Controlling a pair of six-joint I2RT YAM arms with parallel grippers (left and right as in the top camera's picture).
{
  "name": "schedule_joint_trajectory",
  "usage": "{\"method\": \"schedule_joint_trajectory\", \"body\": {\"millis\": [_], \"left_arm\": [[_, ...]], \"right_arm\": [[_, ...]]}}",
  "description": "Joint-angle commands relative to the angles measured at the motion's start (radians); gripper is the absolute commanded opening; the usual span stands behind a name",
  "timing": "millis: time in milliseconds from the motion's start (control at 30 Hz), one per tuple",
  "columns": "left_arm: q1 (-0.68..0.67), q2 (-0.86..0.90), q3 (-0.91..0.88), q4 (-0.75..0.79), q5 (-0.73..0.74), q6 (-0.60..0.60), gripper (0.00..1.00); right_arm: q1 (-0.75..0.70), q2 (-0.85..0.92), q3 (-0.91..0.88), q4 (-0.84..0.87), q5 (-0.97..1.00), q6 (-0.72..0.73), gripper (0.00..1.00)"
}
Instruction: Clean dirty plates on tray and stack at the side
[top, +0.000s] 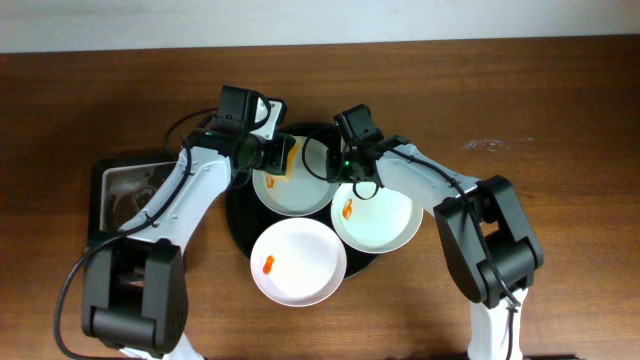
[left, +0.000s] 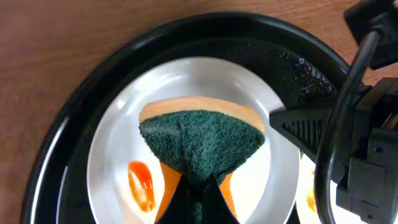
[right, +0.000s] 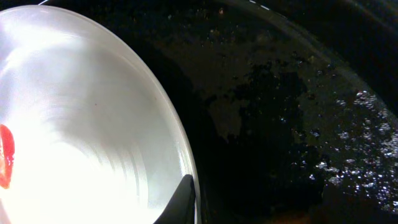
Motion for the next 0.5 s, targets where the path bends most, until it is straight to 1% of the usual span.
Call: {"method": "schedule_joint_trajectory", "body": {"millis": [0, 33, 67, 133, 200, 267, 367, 433, 467], "left_arm": [[0.0, 0.011, 0.011, -0.048, -0.043, -0.166, 0.0], [-0.001, 0.011, -0.007, -0.061, -0.049, -0.256, 0.0], [-0.005, 0.014, -0.022, -0.06, -0.057, -0.284, 0.0], [-0.036, 0.067, -0.035, -0.051, -0.079, -0.295, 0.0], [-0.069, 0.149, -0.034, 0.003, -0.079, -0.295, 0.0], [-0.077, 0.189, -0.034, 0.012, -0.091, -0.295, 0.0], [-0.077, 0.218, -0.034, 0.012, -0.288, -0.285, 0.0], [-0.077, 0.218, -0.034, 0.012, -0.386, -0.229, 0.0], [-0.077, 0.218, -0.034, 0.012, -0.473, -0.199, 0.0]], "right_arm": [[0.0, 0.016, 0.006, -0.011, 0.075, 0.035, 0.04], [0.001, 0.016, 0.006, -0.011, 0.075, 0.042, 0.04], [0.0, 0.016, 0.006, -0.012, 0.075, 0.042, 0.04], [0.001, 0.016, 0.006, -0.012, 0.074, 0.042, 0.04], [0.001, 0.016, 0.006, -0.014, 0.074, 0.042, 0.04], [0.001, 0.016, 0.006, -0.018, 0.07, 0.042, 0.04], [0.001, 0.016, 0.006, -0.03, 0.071, 0.042, 0.04], [0.001, 0.016, 0.006, -0.031, 0.071, 0.042, 0.04], [0.001, 0.016, 0.006, -0.034, 0.071, 0.042, 0.04]]}}
